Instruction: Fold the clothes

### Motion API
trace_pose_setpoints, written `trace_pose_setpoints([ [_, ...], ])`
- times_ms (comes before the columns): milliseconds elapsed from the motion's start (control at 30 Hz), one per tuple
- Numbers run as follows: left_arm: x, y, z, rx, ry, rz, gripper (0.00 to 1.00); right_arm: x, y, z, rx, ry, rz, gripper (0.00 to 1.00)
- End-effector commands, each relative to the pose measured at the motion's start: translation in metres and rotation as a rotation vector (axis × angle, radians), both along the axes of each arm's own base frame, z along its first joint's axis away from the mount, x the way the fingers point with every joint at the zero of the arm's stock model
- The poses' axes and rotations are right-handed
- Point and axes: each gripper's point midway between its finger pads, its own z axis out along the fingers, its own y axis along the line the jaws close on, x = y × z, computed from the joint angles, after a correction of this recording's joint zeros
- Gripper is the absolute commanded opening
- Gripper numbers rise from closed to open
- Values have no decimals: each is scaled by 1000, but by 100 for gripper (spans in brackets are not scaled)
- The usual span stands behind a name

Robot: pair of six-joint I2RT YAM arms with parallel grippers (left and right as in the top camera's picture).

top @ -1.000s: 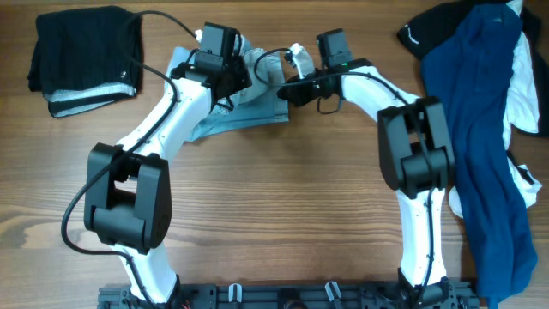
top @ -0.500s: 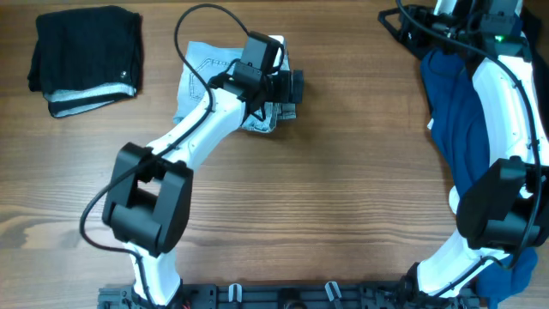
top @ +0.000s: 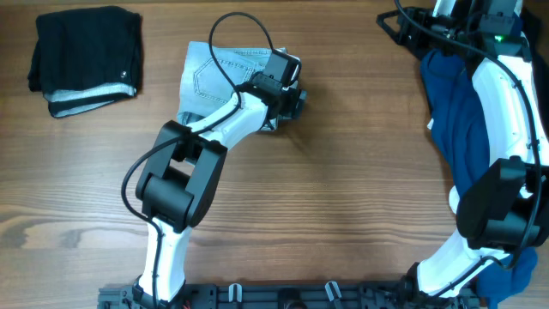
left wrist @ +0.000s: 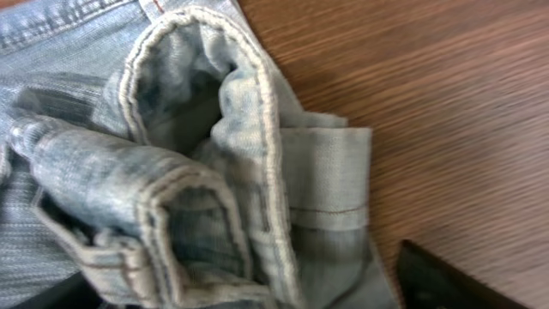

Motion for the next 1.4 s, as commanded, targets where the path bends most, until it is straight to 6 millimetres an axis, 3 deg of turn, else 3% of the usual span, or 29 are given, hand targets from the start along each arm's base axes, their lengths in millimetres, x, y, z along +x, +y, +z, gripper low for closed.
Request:
trace_pose_setpoints([
  [0, -40, 2, -77, 102, 180, -105, 77, -3, 5, -6, 6, 7, 32, 70],
  [67, -52, -2, -86, 156, 200, -186, 50, -4, 5, -8, 4, 17, 29, 71],
  [100, -56, -5, -89, 176, 203, -220, 45, -4, 4, -9, 1, 23, 25, 71],
  [133, -59, -6, -90, 203, 197, -235, 46, -5, 4, -11, -3, 29, 23, 71],
  [167, -60, -8, -90, 222, 189, -246, 56, -6, 5, -12, -12, 29, 32, 71],
  [200, -62, -11, -88, 235, 179, -250, 76, -7, 4, -14, -14, 36, 34, 71],
  [267, -64, -14, -82, 236, 176, -258, 87, -8, 4, -15, -16, 39, 31, 71],
  [400, -74, -10, -71, 301, 198, -362, 90, -8, 4, -15, -15, 39, 32, 71],
  [567, -99, -6, -97, 354, 293, -448, 90, -8, 9, -15, -15, 40, 41, 71],
  [700, -113, -19, -103, 407, 284, -558, 88, -8, 9, -15, -16, 40, 41, 71],
  [800, -123, -22, -117, 440, 303, -626, 67, -8, 9, -15, -16, 40, 41, 71],
  [900, -130, -27, -122, 494, 291, -676, 20, -9, 9, -16, -15, 46, 40, 72],
  [933, -130, -27, -122, 500, 287, -675, 10, -9, 9, -16, -16, 45, 40, 71],
  [1000, -124, -25, -121, 503, 274, -632, 4, -9, 9, -16, -15, 48, 40, 71],
  [1067, -100, -13, -108, 549, 212, -483, 4, -11, 9, -18, -21, 53, 47, 71],
  [1167, -61, 6, -65, 617, 108, -327, 4, -12, 9, -19, -28, 54, 51, 72],
  [1267, -12, 26, 18, 540, -11, -155, 4, -12, 7, -21, -37, 62, 42, 71],
  [1367, 10, 53, 81, 469, -95, -43, 4, -12, 6, -22, -42, 63, 36, 72],
])
